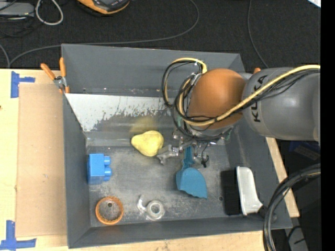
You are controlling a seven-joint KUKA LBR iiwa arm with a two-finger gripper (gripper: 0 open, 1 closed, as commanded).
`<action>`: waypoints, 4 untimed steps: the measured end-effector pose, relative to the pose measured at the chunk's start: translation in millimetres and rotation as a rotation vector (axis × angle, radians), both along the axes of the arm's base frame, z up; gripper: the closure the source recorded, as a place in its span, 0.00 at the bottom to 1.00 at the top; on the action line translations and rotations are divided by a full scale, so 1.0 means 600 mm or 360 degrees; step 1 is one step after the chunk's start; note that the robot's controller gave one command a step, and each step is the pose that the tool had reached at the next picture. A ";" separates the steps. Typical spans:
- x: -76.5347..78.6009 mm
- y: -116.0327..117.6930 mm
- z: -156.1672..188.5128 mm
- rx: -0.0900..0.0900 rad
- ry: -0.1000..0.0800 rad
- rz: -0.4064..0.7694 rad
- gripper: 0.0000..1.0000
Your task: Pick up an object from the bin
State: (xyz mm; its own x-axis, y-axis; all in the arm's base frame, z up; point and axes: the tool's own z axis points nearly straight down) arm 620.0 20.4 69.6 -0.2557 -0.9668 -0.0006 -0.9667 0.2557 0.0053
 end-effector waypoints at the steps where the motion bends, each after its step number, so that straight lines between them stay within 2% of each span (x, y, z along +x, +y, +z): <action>1: -0.002 -0.008 0.005 0.0002 -0.0001 0.0048 1.00; 3: -0.003 -0.008 0.012 0.0004 0.0001 0.0042 1.00; 4: -0.007 -0.007 0.048 0.0005 0.0011 0.0038 1.00</action>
Offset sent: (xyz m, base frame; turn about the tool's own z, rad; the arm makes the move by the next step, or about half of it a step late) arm 0.0000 0.0000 0.0000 0.0000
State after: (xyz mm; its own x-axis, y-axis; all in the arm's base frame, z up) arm 616.0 16.3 98.7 -0.2326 -0.9726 -0.0022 -0.9725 0.2326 0.0129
